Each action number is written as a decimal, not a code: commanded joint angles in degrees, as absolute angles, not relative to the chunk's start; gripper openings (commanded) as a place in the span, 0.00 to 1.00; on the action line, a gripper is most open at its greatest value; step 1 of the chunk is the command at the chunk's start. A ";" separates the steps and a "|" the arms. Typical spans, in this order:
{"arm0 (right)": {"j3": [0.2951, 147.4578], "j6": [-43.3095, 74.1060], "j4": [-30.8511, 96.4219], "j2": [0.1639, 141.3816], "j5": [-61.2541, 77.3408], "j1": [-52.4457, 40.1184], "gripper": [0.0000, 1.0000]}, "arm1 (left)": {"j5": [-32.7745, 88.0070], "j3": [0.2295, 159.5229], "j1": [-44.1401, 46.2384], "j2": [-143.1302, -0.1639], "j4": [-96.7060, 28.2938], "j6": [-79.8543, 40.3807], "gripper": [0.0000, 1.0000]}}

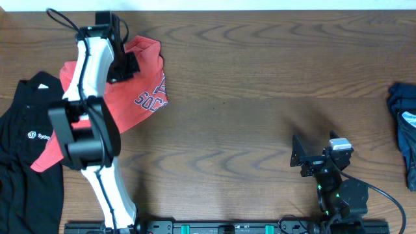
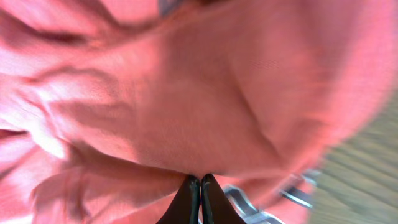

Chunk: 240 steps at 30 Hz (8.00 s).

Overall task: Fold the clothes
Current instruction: 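Lift the red-orange T-shirt off the black shirt with the left gripper, then swing the held T-shirt to table center and release it, then reach both grippers to opposite edges of the red-orange T-shirt, then grasp the T-shirt's left and right edges with both grippers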

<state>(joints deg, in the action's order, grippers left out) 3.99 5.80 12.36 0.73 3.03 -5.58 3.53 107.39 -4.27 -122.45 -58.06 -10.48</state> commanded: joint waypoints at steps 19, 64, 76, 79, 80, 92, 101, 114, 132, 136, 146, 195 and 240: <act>3.73 5.28 12.34 0.49 3.22 -6.28 0.99 | 1.96 108.88 6.57 -115.72 -57.45 -11.66 0.69; 3.73 5.28 12.32 0.49 3.22 -6.28 0.99 | 3.14 109.38 20.08 -110.06 -53.19 -10.07 0.06; 3.73 5.28 12.34 0.49 3.22 -6.28 0.99 | 3.44 109.49 35.11 -108.60 -50.35 -10.07 0.06; 3.73 5.26 12.32 0.49 3.22 -6.28 0.99 | 3.42 109.49 39.68 -108.62 -46.28 -10.11 0.06; 3.73 5.28 12.32 0.49 3.22 -6.28 0.99 | 3.44 109.49 40.93 -108.62 -45.15 -10.15 0.06; 3.73 5.26 12.32 0.49 3.22 -6.28 0.99 | 5.32 109.47 49.19 -111.96 -36.95 -13.39 0.55; 3.73 5.26 12.32 0.49 3.22 -6.28 0.99 | 0.91 109.49 42.85 -108.20 -42.83 -13.61 0.99; 3.73 5.28 12.32 0.49 3.22 -6.28 0.99 | 0.82 108.22 18.41 -88.84 -66.28 -13.34 0.88; 10.11 12.60 18.57 1.50 10.98 -6.28 0.99 | -1.19 69.56 14.41 -64.60 -62.72 -14.24 0.85; 20.25 13.45 35.03 8.27 11.97 -6.31 0.99 | 2.15 63.51 14.41 -64.95 -58.00 -14.17 0.85; 47.68 14.09 55.90 43.46 20.01 -6.46 0.99 | 3.97 60.93 14.41 -73.30 -50.65 -14.26 0.99; 58.43 7.03 58.02 71.46 16.78 -21.06 0.99 | 23.83 67.64 -0.62 -112.71 -38.50 -24.80 0.06; 58.41 19.59 39.94 90.87 9.50 -8.38 0.99 | 16.80 68.10 3.62 -64.23 -62.74 -20.99 0.06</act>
